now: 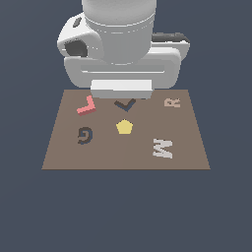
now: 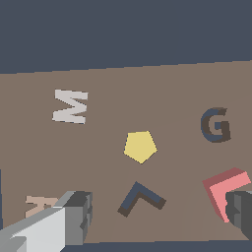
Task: Insert a designated object into the corresponding slot on a board.
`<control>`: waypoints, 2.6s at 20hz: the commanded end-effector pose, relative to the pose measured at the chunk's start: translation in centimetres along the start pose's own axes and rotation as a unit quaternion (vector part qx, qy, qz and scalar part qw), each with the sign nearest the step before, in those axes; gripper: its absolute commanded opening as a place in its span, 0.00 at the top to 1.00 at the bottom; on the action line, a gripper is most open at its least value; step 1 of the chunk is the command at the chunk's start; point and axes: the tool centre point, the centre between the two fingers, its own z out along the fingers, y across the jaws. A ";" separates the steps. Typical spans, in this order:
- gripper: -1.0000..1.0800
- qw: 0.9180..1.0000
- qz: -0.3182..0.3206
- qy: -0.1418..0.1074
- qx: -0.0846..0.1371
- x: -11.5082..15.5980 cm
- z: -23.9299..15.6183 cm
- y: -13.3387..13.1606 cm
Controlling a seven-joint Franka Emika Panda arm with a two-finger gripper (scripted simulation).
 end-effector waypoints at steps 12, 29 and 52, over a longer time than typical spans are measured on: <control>0.04 1.000 -0.028 -0.001 -0.002 -1.3 1.6 1.7; 0.04 0.988 -0.155 -0.003 -0.009 -5.6 8.6 10.7; 0.04 0.979 -0.204 -0.003 -0.013 -6.3 12.7 14.7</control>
